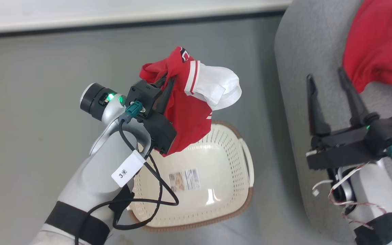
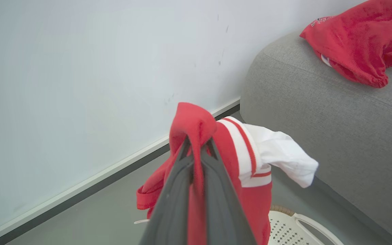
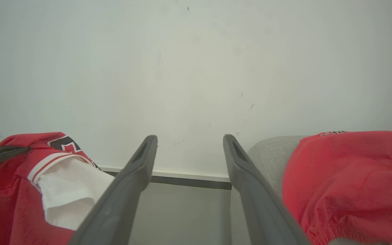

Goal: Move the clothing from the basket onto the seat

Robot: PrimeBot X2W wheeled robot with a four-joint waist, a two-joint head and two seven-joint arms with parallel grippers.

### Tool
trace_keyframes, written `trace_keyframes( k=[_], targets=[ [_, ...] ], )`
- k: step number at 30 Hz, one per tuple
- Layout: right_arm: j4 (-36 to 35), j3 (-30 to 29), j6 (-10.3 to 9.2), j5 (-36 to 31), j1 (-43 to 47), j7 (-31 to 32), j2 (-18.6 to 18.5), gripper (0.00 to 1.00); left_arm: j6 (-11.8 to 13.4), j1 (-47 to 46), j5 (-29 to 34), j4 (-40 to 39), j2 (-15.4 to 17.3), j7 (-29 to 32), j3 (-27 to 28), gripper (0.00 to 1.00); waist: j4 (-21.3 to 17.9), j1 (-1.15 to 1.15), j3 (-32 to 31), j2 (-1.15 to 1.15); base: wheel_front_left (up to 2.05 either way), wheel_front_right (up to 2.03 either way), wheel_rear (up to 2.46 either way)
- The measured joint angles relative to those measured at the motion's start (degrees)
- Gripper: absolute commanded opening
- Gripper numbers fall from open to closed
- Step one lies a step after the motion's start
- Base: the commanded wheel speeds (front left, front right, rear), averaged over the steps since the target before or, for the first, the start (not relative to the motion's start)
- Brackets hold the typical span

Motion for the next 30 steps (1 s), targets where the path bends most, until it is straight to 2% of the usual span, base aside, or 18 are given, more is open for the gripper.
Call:
trace_keyframes(
  k=[12,30],
  targets=[
    [4.26,2.16,1.79,0.10,5.65,0.01,2.09,1.00,-0.48,0.97,-1.36,-1.02,-0.05,0.00,-2.02,0.00,0.18,-0.01,-10.36,0.00,0.00,0.00,0.00],
    [9.09,9.48,4.76,0.13,14.06,0.41,5.12,1.00,-0.34,8.01,-7.33,-4.30,-0.02,0.05,-8.99,0.00,-0.01,0.00,-25.23,0.00,0.00,0.00,0.00]
  ],
)
